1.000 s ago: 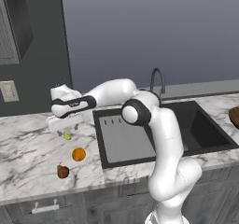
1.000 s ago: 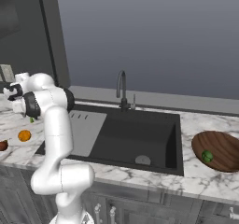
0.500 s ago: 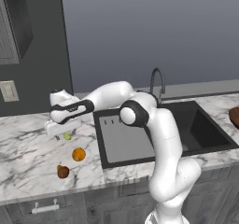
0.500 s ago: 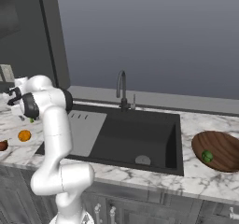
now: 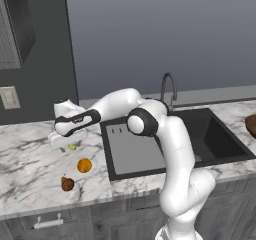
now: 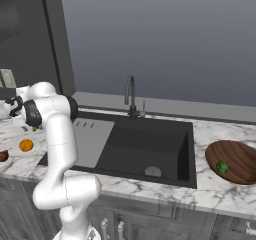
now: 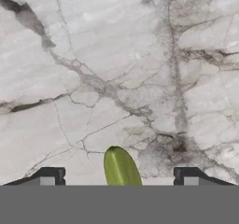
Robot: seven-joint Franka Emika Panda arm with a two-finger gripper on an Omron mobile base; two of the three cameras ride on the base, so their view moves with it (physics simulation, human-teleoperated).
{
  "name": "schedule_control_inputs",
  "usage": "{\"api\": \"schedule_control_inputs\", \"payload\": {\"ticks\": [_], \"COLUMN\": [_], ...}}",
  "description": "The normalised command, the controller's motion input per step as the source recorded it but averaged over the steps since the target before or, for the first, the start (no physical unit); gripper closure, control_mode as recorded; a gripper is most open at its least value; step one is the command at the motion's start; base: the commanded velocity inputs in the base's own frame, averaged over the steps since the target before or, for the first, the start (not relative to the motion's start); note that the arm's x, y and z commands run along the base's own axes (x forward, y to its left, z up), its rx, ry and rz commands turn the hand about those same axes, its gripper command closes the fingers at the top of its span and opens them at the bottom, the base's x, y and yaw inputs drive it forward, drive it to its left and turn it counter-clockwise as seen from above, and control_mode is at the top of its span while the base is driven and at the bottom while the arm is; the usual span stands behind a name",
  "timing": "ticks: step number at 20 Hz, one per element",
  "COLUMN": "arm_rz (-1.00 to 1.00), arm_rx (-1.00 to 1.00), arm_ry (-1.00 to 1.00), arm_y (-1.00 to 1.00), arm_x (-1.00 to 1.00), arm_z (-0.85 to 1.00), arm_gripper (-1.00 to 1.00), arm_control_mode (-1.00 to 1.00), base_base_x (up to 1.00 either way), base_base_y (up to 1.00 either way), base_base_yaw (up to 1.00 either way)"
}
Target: There is a mixed pile of frozen fruits and vegetables on the counter. Locate all the frozen vegetables and place the items in a bowl on the counter. Take all the frozen fruits and defrost them in a running sink.
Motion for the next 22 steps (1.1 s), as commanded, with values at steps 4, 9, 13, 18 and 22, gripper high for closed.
{"api": "schedule_control_inputs", "payload": {"ticks": [4,9,13,18,22], "arm_rz": [0.00,0.00,0.01,-0.05,-0.07], "arm_rx": [0.00,0.00,-0.01,0.00,0.08], "arm_ry": [0.00,0.00,0.04,0.03,-0.03], "arm_y": [0.00,0.00,-0.09,-0.43,-0.90], "arm_x": [0.00,-0.01,-0.08,-0.14,-0.23], "arm_z": [0.00,0.06,0.59,0.61,0.37], "arm_gripper": [1.00,1.00,1.00,1.00,1.00], "arm_control_mode": [-1.00,-1.00,-1.00,-1.00,-1.00], "base_base_x": [0.00,0.00,0.00,0.00,0.00], "base_base_y": [0.00,0.00,0.00,0.00,0.00], "base_base_yaw": [0.00,0.00,0.00,0.00,0.00]}}
